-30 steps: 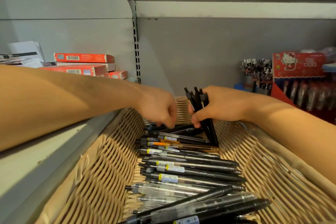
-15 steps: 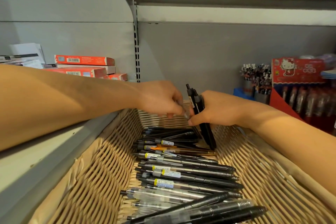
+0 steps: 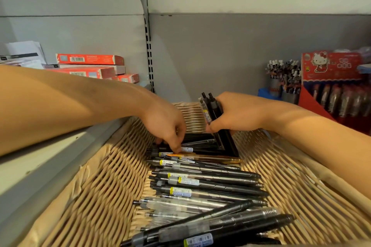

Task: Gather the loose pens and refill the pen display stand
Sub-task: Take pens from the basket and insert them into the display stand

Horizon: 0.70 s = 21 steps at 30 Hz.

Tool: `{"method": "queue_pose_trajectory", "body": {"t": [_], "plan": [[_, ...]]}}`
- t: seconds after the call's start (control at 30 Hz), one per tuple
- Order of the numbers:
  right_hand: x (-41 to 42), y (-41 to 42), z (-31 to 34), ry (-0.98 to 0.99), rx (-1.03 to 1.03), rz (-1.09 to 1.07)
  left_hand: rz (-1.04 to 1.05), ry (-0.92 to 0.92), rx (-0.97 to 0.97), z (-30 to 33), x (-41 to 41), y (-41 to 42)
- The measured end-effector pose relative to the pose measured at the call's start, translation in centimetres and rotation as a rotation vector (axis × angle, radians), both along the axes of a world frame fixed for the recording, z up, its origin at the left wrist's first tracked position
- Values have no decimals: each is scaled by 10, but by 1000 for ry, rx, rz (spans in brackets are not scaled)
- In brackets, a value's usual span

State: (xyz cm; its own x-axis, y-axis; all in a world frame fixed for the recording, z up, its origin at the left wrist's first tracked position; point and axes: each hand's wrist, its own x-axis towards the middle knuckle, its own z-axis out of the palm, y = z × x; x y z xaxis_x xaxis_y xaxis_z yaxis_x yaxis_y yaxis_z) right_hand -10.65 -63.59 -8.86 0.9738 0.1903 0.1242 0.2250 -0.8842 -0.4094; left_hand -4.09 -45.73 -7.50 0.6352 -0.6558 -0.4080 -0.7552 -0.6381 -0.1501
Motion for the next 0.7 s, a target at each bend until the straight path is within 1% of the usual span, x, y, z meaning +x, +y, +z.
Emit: {"method": "queue_pose_trajectory", "body": {"t": [0.2,0.3,0.37,0.47,0.53,0.6,0.7], "plan": [[1,2,0,20,-21,5,-44,-21,24,-2,-1,-4],[-1,2,2,21,-5,7,-51,-7,-43,1,0,-2],[-2,1,2,26,50,5,-19,13,-195,5,3,0],[-4,0,2,19,86,0,74,101,-607,11,5,-2],[-4,1,2,7,107,-24,88,133,-839,13,4,-5],[-5,2,3,7,105,-21,72,195,-959,12,2,-7],[-8,3,4,-19,79,-24,50,349,-1051,13,0,-4]]}}
